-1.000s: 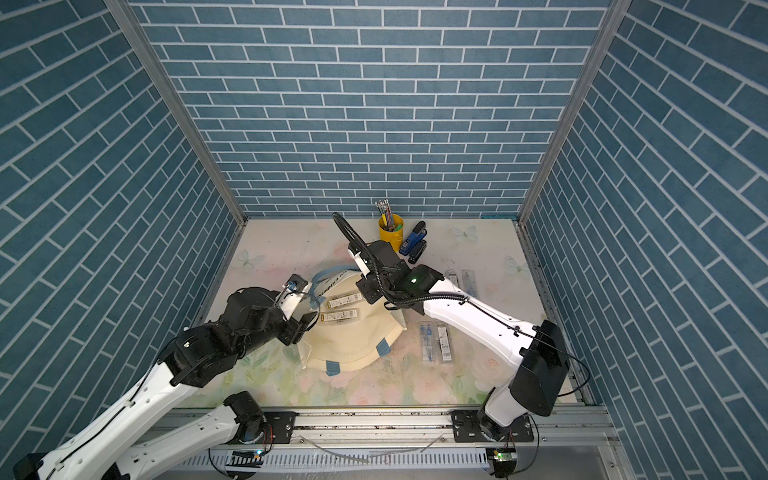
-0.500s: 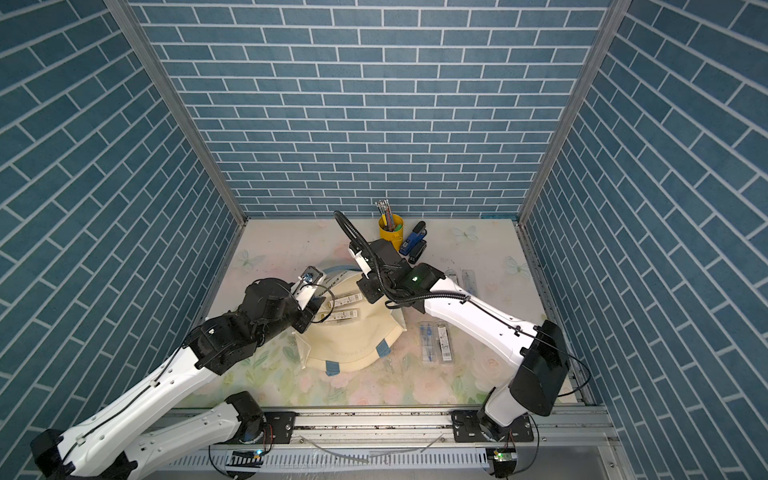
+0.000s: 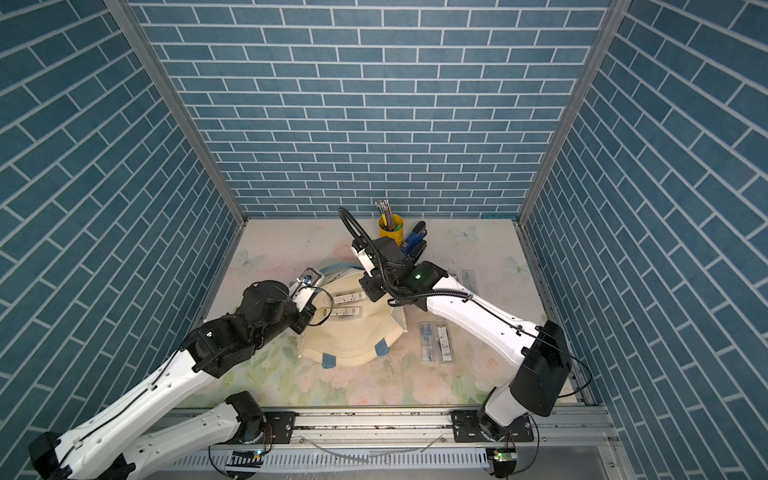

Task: Take out the compass set from the canvas bag
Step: Pick up the compass set from the canvas bag.

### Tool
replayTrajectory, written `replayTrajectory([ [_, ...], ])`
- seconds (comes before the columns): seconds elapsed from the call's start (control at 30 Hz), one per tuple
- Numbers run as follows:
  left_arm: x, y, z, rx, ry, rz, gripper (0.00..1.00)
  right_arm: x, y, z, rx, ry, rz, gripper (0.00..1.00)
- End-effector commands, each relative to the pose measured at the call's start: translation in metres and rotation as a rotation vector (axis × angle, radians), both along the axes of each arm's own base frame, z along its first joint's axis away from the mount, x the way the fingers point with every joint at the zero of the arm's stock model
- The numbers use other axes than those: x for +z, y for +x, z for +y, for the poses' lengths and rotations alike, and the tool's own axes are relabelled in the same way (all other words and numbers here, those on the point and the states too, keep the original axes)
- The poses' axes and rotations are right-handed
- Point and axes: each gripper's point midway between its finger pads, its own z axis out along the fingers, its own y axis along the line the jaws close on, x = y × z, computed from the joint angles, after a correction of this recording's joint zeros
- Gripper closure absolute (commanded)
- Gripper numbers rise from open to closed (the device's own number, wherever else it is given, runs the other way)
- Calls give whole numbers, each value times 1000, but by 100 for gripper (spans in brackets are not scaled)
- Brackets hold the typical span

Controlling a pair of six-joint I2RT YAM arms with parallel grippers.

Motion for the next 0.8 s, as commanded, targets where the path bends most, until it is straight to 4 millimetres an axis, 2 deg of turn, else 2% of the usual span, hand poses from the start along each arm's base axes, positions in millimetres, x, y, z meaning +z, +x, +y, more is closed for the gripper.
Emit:
replayTrajectory([
  [0.0,24,0,2,-1,-20,-49,100,24,-4,-14,12,41,-63,90],
  [0.1,32,-1,-1,-20,-38,-60,100,39,-13,-20,90,31,-148,67],
  [0.17,35,-2,-2,-26,-45,-67,100,51,-25,-24,181,23,-221,57],
  [0.3,39,-3,-4,-37,-61,-61,100,75,-53,-26,363,49,-374,55],
  [0.37,39,-5,-5,-40,-69,-52,100,84,-78,-22,495,84,-451,55],
  [0.43,40,-6,-6,-44,-81,-49,100,84,-101,-14,615,120,-504,55],
  [0.53,43,-8,-6,-50,-92,-51,100,59,-133,7,795,96,-600,52],
  [0.6,44,-9,-6,-54,-97,-50,100,39,-143,20,851,41,-642,50],
  [0.7,47,-11,-6,-62,-107,-51,100,1,-145,37,884,-51,-612,50],
  [0.77,48,-12,-8,-68,-116,-48,100,-31,-138,46,877,-119,-587,48],
])
